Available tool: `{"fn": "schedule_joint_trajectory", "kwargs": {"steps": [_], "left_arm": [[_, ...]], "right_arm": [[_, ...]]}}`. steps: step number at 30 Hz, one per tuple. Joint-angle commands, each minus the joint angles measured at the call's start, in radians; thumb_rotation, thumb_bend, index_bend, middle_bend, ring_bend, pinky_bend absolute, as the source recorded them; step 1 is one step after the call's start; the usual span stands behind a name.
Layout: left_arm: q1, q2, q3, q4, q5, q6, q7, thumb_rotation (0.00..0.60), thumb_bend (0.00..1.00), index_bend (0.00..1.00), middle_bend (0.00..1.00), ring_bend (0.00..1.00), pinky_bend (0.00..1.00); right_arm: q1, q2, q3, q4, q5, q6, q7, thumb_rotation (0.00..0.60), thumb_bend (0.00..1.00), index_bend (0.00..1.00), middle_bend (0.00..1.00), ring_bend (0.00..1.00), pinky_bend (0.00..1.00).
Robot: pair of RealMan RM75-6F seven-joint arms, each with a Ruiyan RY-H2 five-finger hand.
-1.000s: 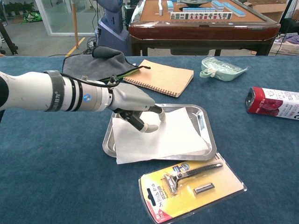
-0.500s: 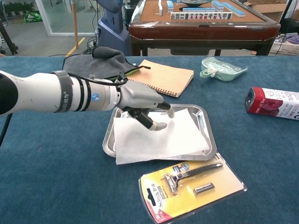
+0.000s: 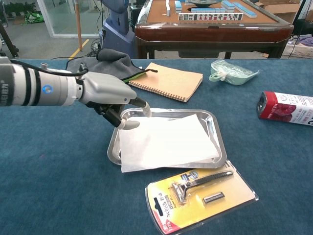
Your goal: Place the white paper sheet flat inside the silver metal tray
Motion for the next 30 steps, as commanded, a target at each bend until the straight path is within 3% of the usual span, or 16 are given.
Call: {"fn": "schedule_joint_trajectory", "kwargs": {"steps": [1, 12, 30], "left_arm": [[0.018, 0.031, 0.023, -0.051, 0.02, 0.011, 0.011, 0.139, 0.39, 0.2, 1.0, 1.0, 1.0], [0.019, 0.055, 0.059, -0.104, 0.028, -0.04, 0.014, 0.134, 0.39, 0.22, 1.0, 1.0, 1.0], [0.012, 0.016, 0.077, -0.038, -0.015, -0.029, 0.076, 0.136, 0.39, 0.22, 1.0, 1.0, 1.0]], "right_arm": [[0.003, -0.001, 0.0, 0.0, -0.001, -0.003, -0.001, 0.6, 0.1, 0.17, 0.28, 0.15, 0.17], [0.005, -0.002, 0.0, -0.006, -0.001, -0.004, -0.009, 0.6, 0.1, 0.17, 0.28, 0.15, 0.17], [0.002, 0.001, -0.002, -0.013, 0.002, 0.001, -0.018, 0.6, 0.1, 0.17, 0.28, 0.15, 0.17]]}}
